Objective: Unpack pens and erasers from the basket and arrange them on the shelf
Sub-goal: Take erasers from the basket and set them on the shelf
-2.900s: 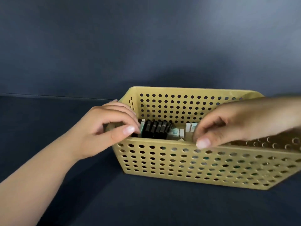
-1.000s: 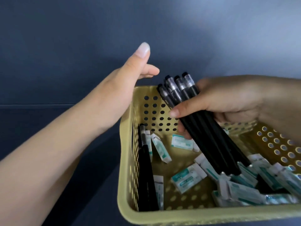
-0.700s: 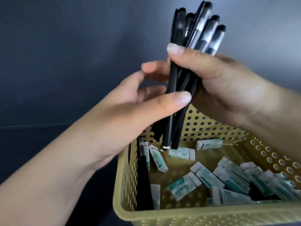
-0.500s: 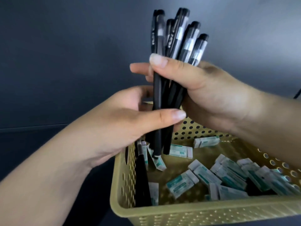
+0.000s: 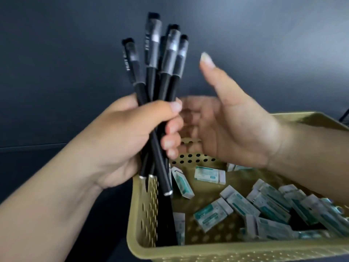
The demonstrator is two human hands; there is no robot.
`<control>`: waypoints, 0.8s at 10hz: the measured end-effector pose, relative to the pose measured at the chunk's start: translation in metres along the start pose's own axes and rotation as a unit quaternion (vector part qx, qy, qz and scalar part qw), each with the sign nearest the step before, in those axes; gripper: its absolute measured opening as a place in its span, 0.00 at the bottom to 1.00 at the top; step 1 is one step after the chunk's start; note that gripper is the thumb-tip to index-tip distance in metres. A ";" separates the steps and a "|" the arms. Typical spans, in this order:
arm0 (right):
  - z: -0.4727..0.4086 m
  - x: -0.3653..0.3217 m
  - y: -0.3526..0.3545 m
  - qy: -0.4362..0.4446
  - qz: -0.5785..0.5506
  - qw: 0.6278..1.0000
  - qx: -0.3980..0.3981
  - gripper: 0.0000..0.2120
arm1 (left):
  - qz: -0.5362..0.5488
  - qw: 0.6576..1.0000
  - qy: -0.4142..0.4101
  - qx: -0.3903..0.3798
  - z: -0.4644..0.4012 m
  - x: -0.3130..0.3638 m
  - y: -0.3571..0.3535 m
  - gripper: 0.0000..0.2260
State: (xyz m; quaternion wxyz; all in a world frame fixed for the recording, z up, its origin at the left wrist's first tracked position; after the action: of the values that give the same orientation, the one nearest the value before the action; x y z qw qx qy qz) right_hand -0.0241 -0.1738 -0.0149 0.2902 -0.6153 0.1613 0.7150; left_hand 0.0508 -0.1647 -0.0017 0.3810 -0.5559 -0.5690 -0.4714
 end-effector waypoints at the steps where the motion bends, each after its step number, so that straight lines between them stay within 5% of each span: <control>1: 0.003 0.047 -0.001 -0.122 0.028 0.992 0.019 0.31 | 0.055 0.998 0.027 0.020 -0.002 -0.005 0.013 0.10; 2: 0.007 0.087 -0.013 -0.235 0.146 0.961 0.010 0.17 | 0.054 0.998 0.029 0.026 -0.002 -0.004 0.015 0.13; 3: 0.001 0.086 -0.005 -0.240 0.311 0.918 0.052 0.11 | 0.051 0.997 0.014 0.052 0.002 0.004 0.007 0.15; 4: -0.001 0.084 0.001 -0.254 0.419 0.870 0.053 0.16 | 0.140 0.988 0.032 0.062 0.004 0.005 0.003 0.11; 8: 0.001 0.102 0.007 -0.301 0.317 0.897 0.067 0.15 | 0.145 0.987 0.024 0.068 0.005 0.009 0.001 0.05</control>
State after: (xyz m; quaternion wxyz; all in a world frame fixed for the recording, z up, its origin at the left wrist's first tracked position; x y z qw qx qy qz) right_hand -0.0371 -0.1565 -0.1149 0.1239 -0.2662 0.3003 0.9075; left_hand 0.0515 -0.1575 0.0059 0.4960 -0.5939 -0.5032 -0.3848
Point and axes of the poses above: each hand's wrist, its own z-axis away from the middle knuckle, its own y-axis out of the back of the hand, x = y × z, the point moved 9 cm from there along -z, towards the middle knuckle, and after that the axes turned 5 degrees about -y, right-handed, at the moved point
